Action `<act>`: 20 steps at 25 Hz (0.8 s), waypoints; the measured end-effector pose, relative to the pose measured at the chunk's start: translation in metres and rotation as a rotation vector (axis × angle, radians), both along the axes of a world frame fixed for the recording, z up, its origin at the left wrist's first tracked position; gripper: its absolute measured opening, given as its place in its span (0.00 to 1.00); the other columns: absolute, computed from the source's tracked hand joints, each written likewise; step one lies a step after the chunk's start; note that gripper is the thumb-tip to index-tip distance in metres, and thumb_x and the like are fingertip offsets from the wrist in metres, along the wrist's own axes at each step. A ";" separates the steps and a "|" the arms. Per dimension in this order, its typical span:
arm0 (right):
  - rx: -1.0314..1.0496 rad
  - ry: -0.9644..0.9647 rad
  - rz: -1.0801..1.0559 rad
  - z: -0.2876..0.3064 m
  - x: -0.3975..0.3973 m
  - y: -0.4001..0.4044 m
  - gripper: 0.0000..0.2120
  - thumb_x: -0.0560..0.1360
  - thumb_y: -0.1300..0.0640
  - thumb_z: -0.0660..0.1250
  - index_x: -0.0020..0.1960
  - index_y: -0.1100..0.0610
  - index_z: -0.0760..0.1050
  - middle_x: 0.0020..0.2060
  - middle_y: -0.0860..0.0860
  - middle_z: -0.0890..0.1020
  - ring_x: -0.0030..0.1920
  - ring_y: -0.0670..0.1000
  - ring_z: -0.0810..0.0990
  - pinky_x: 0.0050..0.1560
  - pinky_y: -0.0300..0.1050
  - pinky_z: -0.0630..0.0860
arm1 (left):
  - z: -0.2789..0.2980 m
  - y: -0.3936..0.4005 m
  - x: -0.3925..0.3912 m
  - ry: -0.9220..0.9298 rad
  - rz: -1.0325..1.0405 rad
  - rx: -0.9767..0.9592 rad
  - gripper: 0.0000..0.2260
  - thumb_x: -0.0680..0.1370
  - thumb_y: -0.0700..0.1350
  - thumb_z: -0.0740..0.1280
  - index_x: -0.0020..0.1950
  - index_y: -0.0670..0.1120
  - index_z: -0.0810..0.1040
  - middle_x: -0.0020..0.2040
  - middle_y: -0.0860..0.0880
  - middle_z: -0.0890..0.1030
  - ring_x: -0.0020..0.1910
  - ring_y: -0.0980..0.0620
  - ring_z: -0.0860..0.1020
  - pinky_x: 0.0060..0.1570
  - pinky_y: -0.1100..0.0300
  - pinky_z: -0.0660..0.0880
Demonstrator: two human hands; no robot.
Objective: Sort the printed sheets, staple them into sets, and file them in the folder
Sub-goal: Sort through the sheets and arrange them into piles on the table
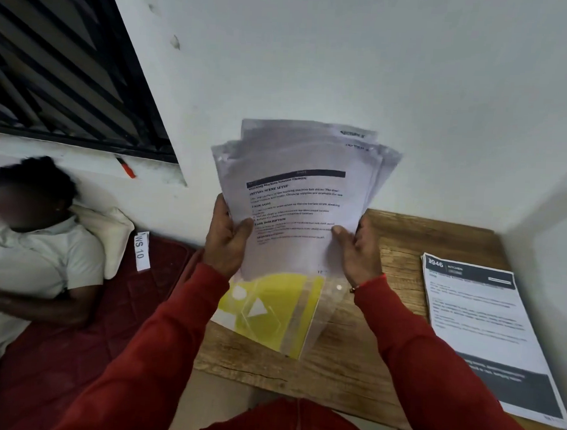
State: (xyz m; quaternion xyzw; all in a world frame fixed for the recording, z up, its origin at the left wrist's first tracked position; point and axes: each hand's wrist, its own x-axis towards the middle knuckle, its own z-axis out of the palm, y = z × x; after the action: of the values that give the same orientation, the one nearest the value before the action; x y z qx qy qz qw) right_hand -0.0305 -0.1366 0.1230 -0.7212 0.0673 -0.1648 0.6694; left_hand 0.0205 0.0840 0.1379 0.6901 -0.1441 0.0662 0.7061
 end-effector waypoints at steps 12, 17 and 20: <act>-0.005 -0.018 -0.033 -0.013 -0.012 -0.005 0.16 0.80 0.65 0.61 0.66 0.58 0.64 0.57 0.48 0.77 0.53 0.36 0.79 0.50 0.31 0.75 | -0.019 -0.028 -0.025 -0.007 0.146 0.054 0.23 0.74 0.40 0.72 0.64 0.42 0.65 0.56 0.47 0.77 0.54 0.55 0.79 0.49 0.64 0.77; -0.008 0.230 0.104 -0.037 -0.012 -0.009 0.17 0.81 0.59 0.61 0.69 0.54 0.63 0.55 0.39 0.77 0.51 0.31 0.78 0.49 0.32 0.78 | -0.020 -0.037 -0.013 0.184 0.154 0.029 0.20 0.78 0.37 0.67 0.68 0.49 0.68 0.54 0.56 0.78 0.48 0.69 0.78 0.52 0.66 0.77; -0.085 0.243 0.038 -0.039 -0.009 -0.024 0.13 0.80 0.59 0.63 0.64 0.57 0.73 0.55 0.47 0.82 0.56 0.51 0.81 0.59 0.54 0.77 | -0.006 -0.039 0.009 0.211 0.126 0.042 0.16 0.77 0.35 0.68 0.64 0.42 0.71 0.50 0.55 0.79 0.43 0.68 0.79 0.43 0.71 0.76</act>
State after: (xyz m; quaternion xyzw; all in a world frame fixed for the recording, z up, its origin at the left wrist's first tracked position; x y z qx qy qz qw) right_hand -0.0393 -0.1608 0.0842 -0.7648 0.1275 -0.0662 0.6280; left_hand 0.0296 0.0448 0.1319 0.7154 -0.0267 0.0341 0.6974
